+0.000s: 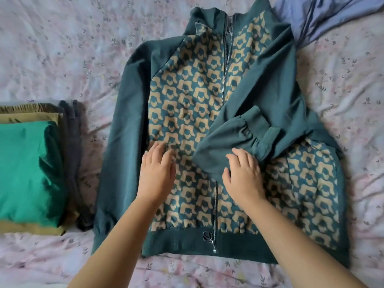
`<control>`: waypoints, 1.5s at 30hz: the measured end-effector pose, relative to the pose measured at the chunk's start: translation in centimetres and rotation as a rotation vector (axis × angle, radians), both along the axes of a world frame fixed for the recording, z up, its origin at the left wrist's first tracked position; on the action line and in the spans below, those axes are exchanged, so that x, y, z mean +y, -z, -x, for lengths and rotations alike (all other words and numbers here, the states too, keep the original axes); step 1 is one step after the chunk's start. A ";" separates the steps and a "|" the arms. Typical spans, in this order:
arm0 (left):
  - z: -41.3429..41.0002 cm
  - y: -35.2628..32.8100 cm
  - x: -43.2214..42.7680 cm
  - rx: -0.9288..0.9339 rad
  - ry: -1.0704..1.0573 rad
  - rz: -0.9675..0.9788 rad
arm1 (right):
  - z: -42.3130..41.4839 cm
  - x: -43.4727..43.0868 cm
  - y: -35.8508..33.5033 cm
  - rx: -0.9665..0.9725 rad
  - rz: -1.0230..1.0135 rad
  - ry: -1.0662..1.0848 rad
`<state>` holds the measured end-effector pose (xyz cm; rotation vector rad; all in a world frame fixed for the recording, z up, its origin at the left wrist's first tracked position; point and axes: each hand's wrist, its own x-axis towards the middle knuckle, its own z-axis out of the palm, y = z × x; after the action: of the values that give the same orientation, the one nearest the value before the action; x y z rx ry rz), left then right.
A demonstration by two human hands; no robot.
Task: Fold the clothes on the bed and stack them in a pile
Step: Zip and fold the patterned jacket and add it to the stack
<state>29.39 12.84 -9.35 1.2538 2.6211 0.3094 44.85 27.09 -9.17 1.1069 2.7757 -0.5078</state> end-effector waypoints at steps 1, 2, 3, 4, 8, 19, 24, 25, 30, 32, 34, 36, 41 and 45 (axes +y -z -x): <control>0.1 -0.2 -2.0 0.018 -0.087 -0.010 | 0.7 -1.2 -0.5 0.049 0.034 -0.033; 0.2 -0.4 -3.9 0.045 -0.172 -0.009 | 1.6 -2.4 -1.1 0.092 0.093 -0.072; 0.3 -0.5 -5.7 0.060 -0.255 0.006 | 2.6 -3.6 -1.7 0.119 0.158 -0.104; 0.4 -0.6 -7.3 0.040 -0.342 0.029 | 3.5 -4.8 -2.0 0.129 0.224 -0.133; 0.9 -1.0 -11.6 -0.306 -0.806 0.184 | 6.4 -8.5 -2.6 0.092 0.574 -0.132; 2.3 -7.2 -13.9 -0.911 -0.876 -0.402 | 8.0 -15.3 -5.4 0.193 1.185 0.123; 0.8 -13.1 -10.9 -1.317 -0.763 -0.726 | 6.5 -15.2 -8.7 0.415 1.268 0.181; 0.3 -14.0 -10.0 -1.384 -0.724 -0.736 | 6.1 -14.8 -9.4 0.478 1.259 0.229; -1.7 -16.3 -4.4 -1.408 -0.569 -0.630 | 2.4 -9.8 -12.5 0.691 1.075 0.519; -2.0 -16.0 -2.6 -1.300 -0.588 -0.611 | -0.3 -6.8 -13.1 0.734 1.047 0.629; -2.3 -14.8 -1.5 -1.185 -0.617 -0.572 | -3.7 -4.2 -12.8 0.751 1.071 0.798; -2.8 -12.9 -1.2 -1.063 -0.623 -0.457 | -7.0 -2.2 -11.6 0.670 1.018 0.957; -3.8 -8.1 -1.4 -0.949 -0.651 -0.215 | -11.8 -0.7 -7.8 0.311 0.787 1.114; -2.5 -6.3 -0.2 -0.910 -0.675 -0.210 | -9.2 -0.2 -6.8 0.202 0.422 0.748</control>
<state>31.87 12.66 -3.01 0.0981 2.0903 0.9999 54.02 26.90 -2.35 2.0216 2.1275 -1.2564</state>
